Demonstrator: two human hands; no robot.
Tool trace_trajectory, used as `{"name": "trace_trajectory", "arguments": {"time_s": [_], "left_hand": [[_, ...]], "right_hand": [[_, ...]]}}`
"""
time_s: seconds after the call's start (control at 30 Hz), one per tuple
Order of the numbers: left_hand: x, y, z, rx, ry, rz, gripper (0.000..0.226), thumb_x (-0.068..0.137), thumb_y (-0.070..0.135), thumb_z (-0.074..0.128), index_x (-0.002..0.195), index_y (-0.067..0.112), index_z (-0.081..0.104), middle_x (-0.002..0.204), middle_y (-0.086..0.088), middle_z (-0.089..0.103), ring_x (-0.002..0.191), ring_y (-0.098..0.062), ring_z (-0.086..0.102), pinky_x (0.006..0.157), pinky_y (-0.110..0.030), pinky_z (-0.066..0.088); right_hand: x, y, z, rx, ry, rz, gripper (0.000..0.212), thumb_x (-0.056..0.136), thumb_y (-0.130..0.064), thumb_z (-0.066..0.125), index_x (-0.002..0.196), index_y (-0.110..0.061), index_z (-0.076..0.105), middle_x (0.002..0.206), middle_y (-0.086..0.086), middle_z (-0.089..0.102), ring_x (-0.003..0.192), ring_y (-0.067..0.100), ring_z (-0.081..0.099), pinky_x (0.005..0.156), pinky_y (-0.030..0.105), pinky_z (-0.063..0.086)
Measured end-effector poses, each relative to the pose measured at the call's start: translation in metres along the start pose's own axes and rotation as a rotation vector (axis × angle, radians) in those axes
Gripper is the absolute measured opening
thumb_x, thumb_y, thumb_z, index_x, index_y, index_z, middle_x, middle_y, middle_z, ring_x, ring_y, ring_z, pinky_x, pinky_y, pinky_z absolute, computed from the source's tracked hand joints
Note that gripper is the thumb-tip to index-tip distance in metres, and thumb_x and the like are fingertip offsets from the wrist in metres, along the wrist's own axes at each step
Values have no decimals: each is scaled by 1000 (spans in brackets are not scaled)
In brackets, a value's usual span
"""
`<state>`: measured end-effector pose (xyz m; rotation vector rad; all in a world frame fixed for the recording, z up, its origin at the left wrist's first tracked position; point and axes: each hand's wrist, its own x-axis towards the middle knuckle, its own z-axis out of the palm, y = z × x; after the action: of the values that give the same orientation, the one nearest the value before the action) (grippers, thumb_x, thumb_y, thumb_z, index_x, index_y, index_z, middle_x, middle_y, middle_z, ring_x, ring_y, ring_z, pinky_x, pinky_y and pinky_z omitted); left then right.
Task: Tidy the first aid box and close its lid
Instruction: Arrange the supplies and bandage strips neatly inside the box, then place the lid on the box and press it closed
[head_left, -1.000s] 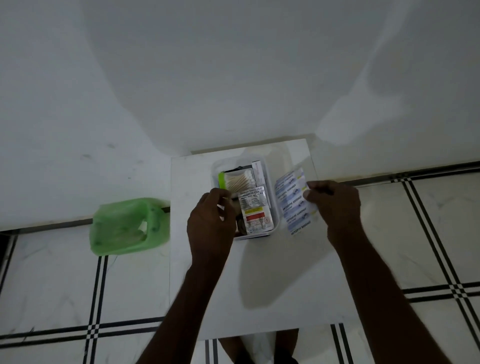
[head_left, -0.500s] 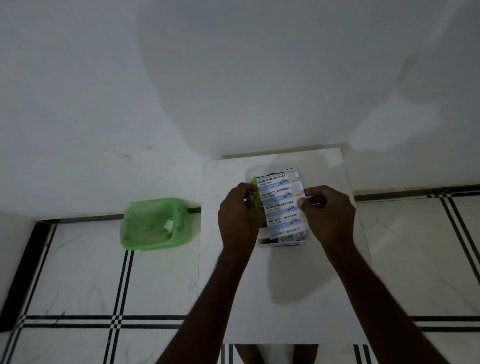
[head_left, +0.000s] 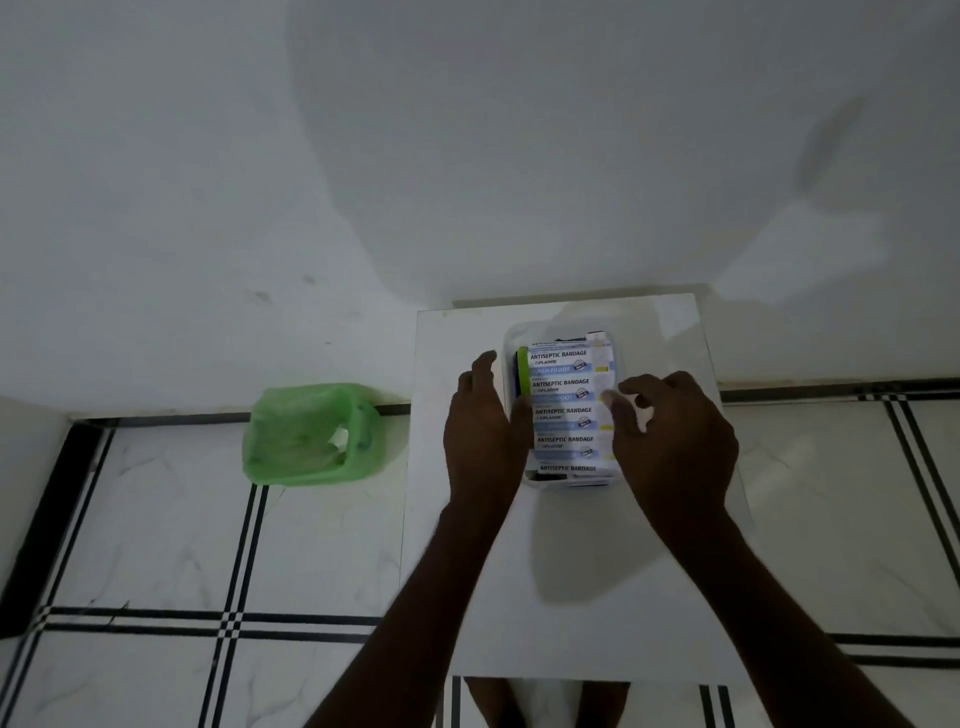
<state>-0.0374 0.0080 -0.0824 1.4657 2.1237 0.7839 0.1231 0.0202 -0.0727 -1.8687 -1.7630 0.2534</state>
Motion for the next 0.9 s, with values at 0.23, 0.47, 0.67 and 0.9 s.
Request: {"name": "trace_trajectory", "arguments": {"time_s": [0.23,0.47,0.67,0.9], "left_hand": [[9,-4,-6,23,-67,-110,18,94,17,58,105,10,70,98,-6,76,87,-24,71,67,-21,37],[9,-26,-18,-141,-28,-149,25,84,26,56,101,16,72,86,-5,77,69,-23,74,68,-45,62],[12,-28,-19,-224,-33,-179,25,83,29,58,100,19,73,83,-3,77,70,-20,75,67,-46,62],[11,-13,5,-165,-91,-167,23,91,22,61,110,17,73,93,-4,78,70,-21,74,73,-42,61]], "right_hand": [[18,62,47,151,-495,348,19,88,-16,65,97,-2,73,95,17,76,80,29,68,78,32,52],[22,59,70,161,-569,267,14,82,-14,69,84,-2,76,83,16,76,81,34,71,77,37,56],[33,70,17,540,-396,552,8,81,-10,72,78,-2,69,78,19,71,81,38,72,76,46,62],[45,35,-59,442,-196,209,18,80,-8,74,96,-11,66,75,1,69,65,11,67,60,23,55]]}}
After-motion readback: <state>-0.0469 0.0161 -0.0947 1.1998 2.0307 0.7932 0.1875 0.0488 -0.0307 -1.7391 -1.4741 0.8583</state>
